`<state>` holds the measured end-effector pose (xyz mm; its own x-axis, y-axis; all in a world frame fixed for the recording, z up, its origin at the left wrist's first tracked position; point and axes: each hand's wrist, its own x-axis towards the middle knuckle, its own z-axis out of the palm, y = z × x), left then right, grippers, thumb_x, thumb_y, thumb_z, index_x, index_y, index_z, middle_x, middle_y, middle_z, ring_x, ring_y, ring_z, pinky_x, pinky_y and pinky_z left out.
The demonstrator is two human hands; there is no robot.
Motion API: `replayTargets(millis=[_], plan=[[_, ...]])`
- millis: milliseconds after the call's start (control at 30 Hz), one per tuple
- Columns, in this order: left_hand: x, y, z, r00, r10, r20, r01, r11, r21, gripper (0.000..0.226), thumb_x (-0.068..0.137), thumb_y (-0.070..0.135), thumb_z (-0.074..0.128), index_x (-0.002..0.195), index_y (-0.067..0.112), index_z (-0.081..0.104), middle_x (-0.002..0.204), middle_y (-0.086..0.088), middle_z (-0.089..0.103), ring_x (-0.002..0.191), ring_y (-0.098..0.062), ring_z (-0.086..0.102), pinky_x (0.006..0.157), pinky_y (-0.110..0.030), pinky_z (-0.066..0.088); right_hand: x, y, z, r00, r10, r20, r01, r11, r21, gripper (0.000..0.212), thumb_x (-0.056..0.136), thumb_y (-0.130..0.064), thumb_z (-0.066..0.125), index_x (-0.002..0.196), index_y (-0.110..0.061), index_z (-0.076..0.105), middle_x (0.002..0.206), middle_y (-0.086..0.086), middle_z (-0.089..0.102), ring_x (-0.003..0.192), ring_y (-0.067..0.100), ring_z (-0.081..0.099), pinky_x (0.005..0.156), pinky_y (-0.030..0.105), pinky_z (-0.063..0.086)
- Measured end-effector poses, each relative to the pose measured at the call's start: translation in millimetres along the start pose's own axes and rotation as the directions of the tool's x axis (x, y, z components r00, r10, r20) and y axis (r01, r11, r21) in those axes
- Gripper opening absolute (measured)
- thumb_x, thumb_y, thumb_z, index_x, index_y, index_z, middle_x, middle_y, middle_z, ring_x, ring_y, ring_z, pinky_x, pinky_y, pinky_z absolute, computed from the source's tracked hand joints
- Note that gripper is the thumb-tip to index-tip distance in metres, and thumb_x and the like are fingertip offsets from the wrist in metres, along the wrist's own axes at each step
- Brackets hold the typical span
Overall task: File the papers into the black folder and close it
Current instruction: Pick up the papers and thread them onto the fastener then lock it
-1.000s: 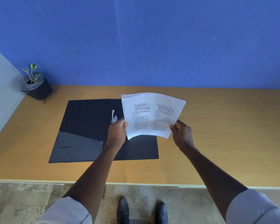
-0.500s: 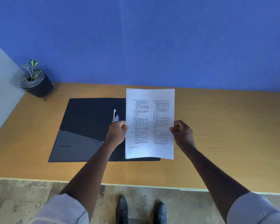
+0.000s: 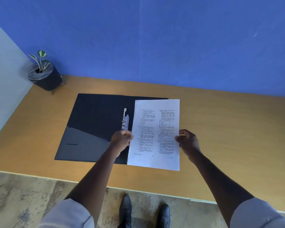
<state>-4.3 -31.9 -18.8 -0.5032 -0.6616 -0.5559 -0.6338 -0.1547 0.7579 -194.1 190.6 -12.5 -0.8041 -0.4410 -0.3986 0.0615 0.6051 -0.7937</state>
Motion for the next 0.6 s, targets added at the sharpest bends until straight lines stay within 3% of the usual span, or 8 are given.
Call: replayTargets(millis=[133,367,600], plan=[[3.5,-5.1,-4.8,0.997,-0.074,0.002,0.074,0.995,0.059,0.028,0.091,0.009,0.065,0.119,0.015,0.066,0.099,-0.007,0.073,0.086,-0.026,0.072,0.069,-0.035,0.060,8.8,-0.8,10.8,1.000,0.004,0.031,-0.003,1.000,-0.008,0.010,0.090,-0.017,0.065,0.094,-0.026,0.068,0.081,-0.004,0.075,0.062,0.014,0.061,0.056,0.028,0.045],[18.1,-12.9,-6.6,0.994,-0.015,-0.106,0.033,0.984,0.176,0.035,0.082,0.006,0.064,0.115,0.014,0.071,0.103,-0.006,0.075,0.093,-0.025,0.071,0.084,-0.042,0.060,22.8,-6.1,25.1,0.999,0.037,0.030,-0.036,0.999,-0.033,0.009,0.088,-0.017,0.064,0.094,-0.024,0.069,0.083,-0.003,0.076,0.060,0.015,0.059,0.054,0.027,0.042],[25.7,-15.2,-4.1,0.979,0.027,-0.201,0.020,0.974,0.226,0.025,0.084,0.006,0.065,0.107,0.010,0.075,0.103,-0.005,0.076,0.094,-0.019,0.070,0.076,-0.023,0.051,29.5,-8.4,32.0,0.999,0.044,0.032,-0.042,0.998,-0.050,0.010,0.089,-0.019,0.064,0.095,-0.025,0.069,0.083,-0.005,0.076,0.061,0.017,0.061,0.051,0.026,0.043]])
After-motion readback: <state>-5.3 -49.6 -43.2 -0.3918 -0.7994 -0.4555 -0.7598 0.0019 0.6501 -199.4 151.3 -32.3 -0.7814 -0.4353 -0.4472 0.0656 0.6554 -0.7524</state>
